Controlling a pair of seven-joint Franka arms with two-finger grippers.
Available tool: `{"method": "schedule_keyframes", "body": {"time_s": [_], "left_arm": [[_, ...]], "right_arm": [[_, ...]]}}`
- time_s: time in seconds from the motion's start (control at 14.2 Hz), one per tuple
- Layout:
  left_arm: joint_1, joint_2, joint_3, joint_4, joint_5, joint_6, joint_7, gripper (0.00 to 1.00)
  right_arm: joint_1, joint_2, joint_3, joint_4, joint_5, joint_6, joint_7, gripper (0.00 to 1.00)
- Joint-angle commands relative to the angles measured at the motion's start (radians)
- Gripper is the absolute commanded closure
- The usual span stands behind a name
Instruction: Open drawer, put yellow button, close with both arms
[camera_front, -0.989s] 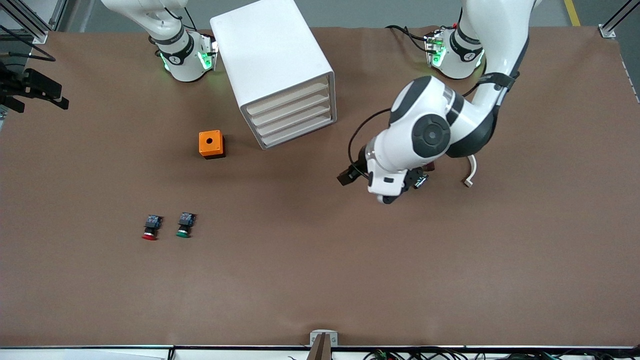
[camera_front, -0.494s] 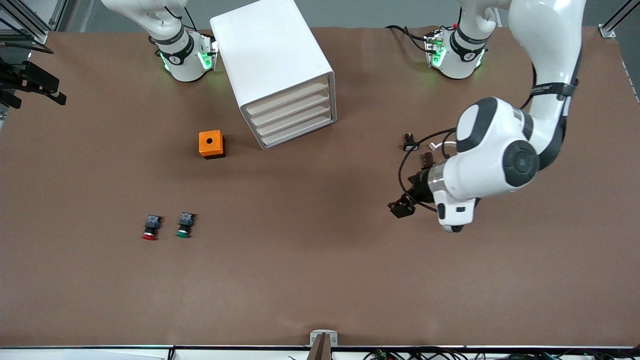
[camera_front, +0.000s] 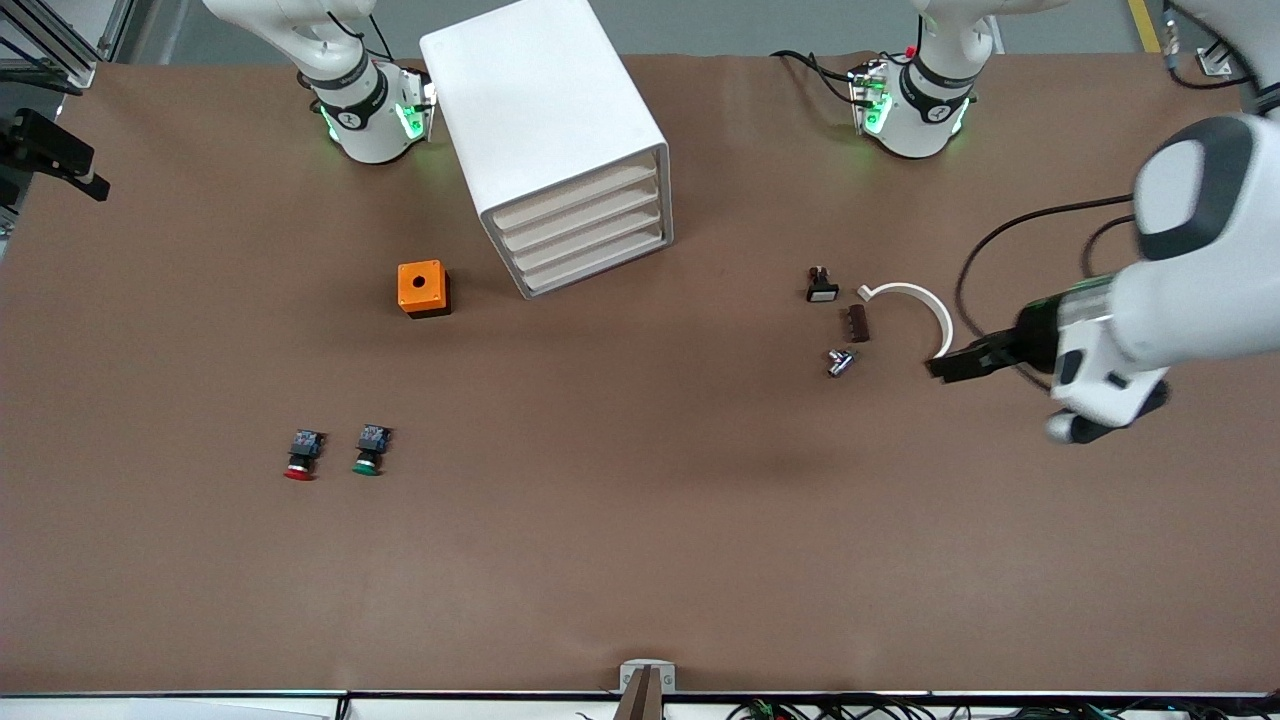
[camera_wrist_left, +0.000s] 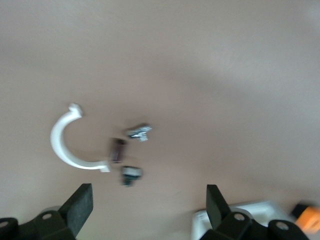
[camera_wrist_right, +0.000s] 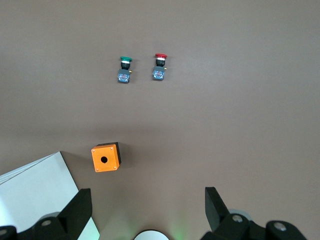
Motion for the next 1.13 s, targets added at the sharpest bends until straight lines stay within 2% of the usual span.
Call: {"method": "schedule_keyframes", "body": {"time_s": [0.0, 0.14, 0.35, 0.57, 0.92, 1.06], "left_arm": [[0.046, -0.117, -0.01, -0.108, 0.06, -0.017, 0.152, 0.0], [0.044, -0.201, -0.016, -0.221, 0.132, 0.044, 0.201, 0.0], [0.047, -0.295, -0.01, -0.347, 0.14, 0.141, 0.284, 0.0], [0.076, -0.303, -0.012, -0.346, 0.142, 0.162, 0.284, 0.0], [0.061, -0.28, -0.001, -0.311, 0.143, 0.172, 0.295, 0.0], [-0.009, -0.274, 0.063, -0.306, 0.145, 0.178, 0.294, 0.0]], "right_arm": [[-0.008, -0.035, 0.013, -0.033, -0.01, 0.002, 0.029, 0.0], [-0.006, -0.045, 0.014, -0.038, -0.008, 0.002, 0.029, 0.0], [-0.006, -0.045, 0.014, -0.038, -0.004, -0.001, 0.029, 0.0], [-0.008, -0.048, 0.014, -0.039, 0.001, -0.009, 0.029, 0.0], [-0.002, -0.049, 0.013, -0.041, 0.003, -0.006, 0.032, 0.0], [0.0, -0.049, 0.014, -0.041, 0.003, -0.006, 0.032, 0.0]]}}
